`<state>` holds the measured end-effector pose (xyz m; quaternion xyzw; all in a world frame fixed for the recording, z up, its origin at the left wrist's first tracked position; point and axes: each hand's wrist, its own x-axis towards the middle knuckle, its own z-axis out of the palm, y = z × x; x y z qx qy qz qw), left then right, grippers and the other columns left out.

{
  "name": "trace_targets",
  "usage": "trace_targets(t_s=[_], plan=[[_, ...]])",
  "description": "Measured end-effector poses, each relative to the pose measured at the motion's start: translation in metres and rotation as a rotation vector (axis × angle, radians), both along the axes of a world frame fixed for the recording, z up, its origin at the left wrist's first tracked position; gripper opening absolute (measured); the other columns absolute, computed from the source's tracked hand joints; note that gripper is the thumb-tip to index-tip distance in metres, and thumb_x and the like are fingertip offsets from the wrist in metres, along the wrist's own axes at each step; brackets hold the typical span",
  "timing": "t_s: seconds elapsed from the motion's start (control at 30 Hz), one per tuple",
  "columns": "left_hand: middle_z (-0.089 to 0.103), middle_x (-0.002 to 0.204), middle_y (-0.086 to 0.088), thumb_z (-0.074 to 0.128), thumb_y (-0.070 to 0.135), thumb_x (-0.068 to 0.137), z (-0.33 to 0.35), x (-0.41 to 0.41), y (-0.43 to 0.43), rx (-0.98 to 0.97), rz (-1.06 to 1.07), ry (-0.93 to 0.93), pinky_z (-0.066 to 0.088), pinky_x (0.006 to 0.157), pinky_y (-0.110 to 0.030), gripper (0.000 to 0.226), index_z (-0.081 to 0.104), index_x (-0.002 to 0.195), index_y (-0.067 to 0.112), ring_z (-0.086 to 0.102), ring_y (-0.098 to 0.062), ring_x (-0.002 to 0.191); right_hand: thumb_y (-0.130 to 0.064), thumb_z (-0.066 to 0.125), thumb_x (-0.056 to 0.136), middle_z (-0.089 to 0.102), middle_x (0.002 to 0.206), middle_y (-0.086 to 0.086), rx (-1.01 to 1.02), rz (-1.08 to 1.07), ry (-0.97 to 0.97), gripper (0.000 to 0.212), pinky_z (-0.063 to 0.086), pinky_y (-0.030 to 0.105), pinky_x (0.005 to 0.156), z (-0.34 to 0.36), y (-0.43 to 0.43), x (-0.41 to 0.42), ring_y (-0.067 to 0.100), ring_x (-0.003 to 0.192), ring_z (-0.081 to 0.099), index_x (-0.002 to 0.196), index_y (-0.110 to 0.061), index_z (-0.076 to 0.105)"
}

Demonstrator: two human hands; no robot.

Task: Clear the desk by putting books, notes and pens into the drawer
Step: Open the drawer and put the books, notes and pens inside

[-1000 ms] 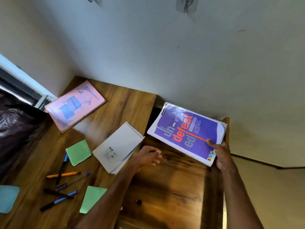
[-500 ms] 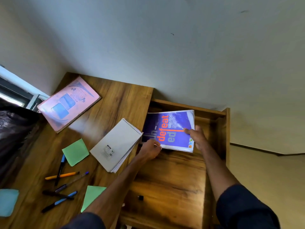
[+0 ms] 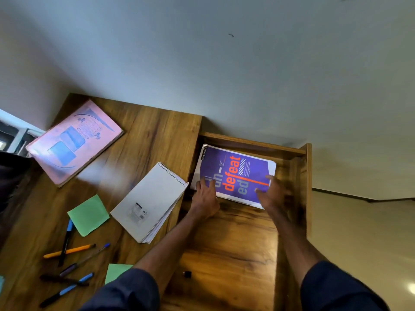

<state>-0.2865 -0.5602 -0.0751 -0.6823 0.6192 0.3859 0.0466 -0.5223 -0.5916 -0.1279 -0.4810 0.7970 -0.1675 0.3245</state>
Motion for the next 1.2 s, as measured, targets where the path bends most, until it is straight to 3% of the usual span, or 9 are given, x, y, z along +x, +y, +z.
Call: trace_targets(t_s=[0.17,0.4,0.47,0.53,0.6,0.67,0.93,1.1,1.2], plan=[[-0.03,0.161,-0.023,0.061,0.039,0.097,-0.029,0.008,-0.002,0.129,-0.246,-0.174,0.035,0.111,-0.062,0.09,-0.002,0.16,0.03,-0.016,-0.053,0.148,-0.045,0.078,0.08,0.007,0.165,0.016,0.147,0.446,0.226,0.091,0.031,0.046,0.119,-0.027,0.037,0.018,0.035,0.153,0.011,0.154,-0.022,0.029],[-0.031,0.158,-0.028,0.058,0.02,0.099,-0.036,0.013,-0.006,0.129,-0.292,-0.219,0.045,0.105,-0.057,0.091,-0.009,0.16,0.03,-0.002,-0.059,0.147,-0.049,0.075,0.082,-0.006,0.165,0.011,0.191,0.53,0.272,0.099,0.035,0.048,0.117,-0.032,0.003,0.012,0.033,0.153,0.008,0.157,-0.028,0.014],[-0.021,0.161,-0.03,0.06,0.024,0.098,-0.029,0.008,-0.01,0.144,-0.287,-0.245,0.045,0.105,-0.056,0.087,-0.001,0.16,0.027,0.004,-0.059,0.147,-0.049,0.075,0.082,-0.001,0.165,0.012,0.206,0.509,0.256,0.096,0.035,0.049,0.116,-0.025,0.003,0.015,0.034,0.153,0.011,0.156,-0.027,0.018],[0.013,0.161,-0.029,0.061,0.025,0.097,-0.013,0.003,-0.011,0.109,-0.267,-0.252,0.049,0.099,-0.051,0.066,0.027,0.154,0.018,0.031,-0.05,0.143,-0.043,0.075,0.084,0.025,0.16,0.015,0.138,0.439,0.202,0.078,0.04,0.046,0.113,-0.012,0.003,0.026,0.033,0.147,0.027,0.149,-0.02,0.037],[0.052,0.139,-0.016,0.06,0.026,0.097,0.007,0.003,-0.01,-0.024,-0.201,-0.181,0.053,0.09,-0.043,0.04,0.052,0.133,0.013,0.058,-0.034,0.122,-0.032,0.074,0.087,0.055,0.137,0.011,-0.06,0.341,0.115,0.049,0.05,0.04,0.099,0.011,0.0,0.045,0.028,0.127,0.052,0.129,-0.013,0.057],[0.067,0.119,-0.008,0.057,0.024,0.097,0.03,0.006,-0.006,-0.158,-0.116,-0.066,0.055,0.083,-0.04,0.025,0.06,0.12,0.015,0.067,-0.028,0.104,-0.025,0.073,0.089,0.068,0.113,0.005,-0.216,0.284,-0.003,0.028,0.055,0.033,0.083,0.04,-0.005,0.072,0.018,0.102,0.064,0.113,-0.013,0.064],[0.076,0.098,0.011,0.056,0.032,0.095,0.087,0.12,0.033,-0.482,0.311,-0.019,0.058,0.071,-0.032,0.017,0.069,0.106,0.029,0.07,-0.008,0.083,-0.032,0.061,0.089,0.074,0.081,-0.004,-0.322,0.501,-0.28,0.015,0.058,0.037,0.069,0.115,-0.03,0.209,0.013,0.075,0.07,0.093,-0.021,0.069],[0.076,0.082,-0.001,0.051,0.033,0.08,0.09,0.236,0.07,-0.51,0.817,-0.158,0.057,0.07,-0.037,0.024,0.071,0.088,0.023,0.072,-0.027,0.08,-0.056,0.054,0.092,0.065,0.058,0.002,-0.306,0.725,-0.152,0.057,0.045,0.033,0.05,0.131,-0.01,0.3,0.015,0.053,0.06,0.06,-0.009,0.057],[0.075,0.097,-0.006,0.055,0.025,0.08,0.089,0.3,0.088,-0.449,0.973,-0.235,0.056,0.083,-0.039,0.02,0.069,0.094,0.021,0.069,-0.032,0.097,-0.044,0.065,0.086,0.068,0.066,0.0,-0.245,0.873,-0.158,0.038,0.046,0.029,0.057,0.136,0.002,0.352,0.016,0.064,0.064,0.064,-0.014,0.06]])
